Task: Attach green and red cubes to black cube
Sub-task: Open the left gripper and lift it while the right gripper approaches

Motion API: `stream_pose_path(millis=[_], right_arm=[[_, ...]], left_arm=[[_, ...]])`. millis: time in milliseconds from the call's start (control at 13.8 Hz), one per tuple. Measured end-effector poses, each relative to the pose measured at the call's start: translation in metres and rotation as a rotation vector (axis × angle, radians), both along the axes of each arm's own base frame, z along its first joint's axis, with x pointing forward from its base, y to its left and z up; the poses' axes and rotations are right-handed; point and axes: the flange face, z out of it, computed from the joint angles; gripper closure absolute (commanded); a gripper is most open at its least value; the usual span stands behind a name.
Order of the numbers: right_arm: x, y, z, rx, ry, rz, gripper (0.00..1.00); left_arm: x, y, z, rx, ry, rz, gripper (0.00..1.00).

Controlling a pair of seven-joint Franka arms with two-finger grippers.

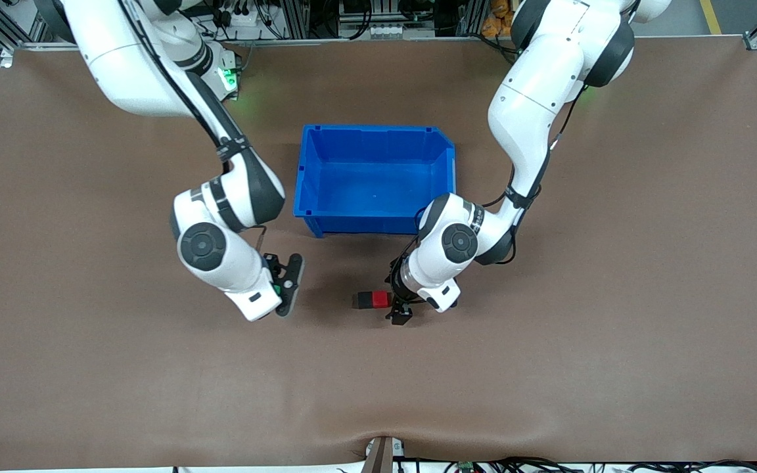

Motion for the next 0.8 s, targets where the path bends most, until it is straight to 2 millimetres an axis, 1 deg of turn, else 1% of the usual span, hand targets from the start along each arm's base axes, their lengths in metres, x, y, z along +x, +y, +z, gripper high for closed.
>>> stream_pose_path(millis=[145,363,581,799], right_arm=[[0.001,0.015,-0.009,0.003,-0.006,0.012,1.0],[0.006,0.04,-0.022,0.013,-0.022,0.028,1.0],[0.008,0.057,-0.035,0.02,-0.032,0.027,1.0],[0.004,0.079,-0.043,0.023,-0.036,0.006,1.0]], left_arm=[[0.012,0.011,0.008,-0.003,-0.02,0.004,0.0],[0.032,0.041,0.025,0.007,-0.029,-0.031,0.0],[0.048,0.07,0.044,0.02,-0.017,-0.078,0.0],[0.063,0.102,0.068,0.026,-0.009,-0.102,0.0]])
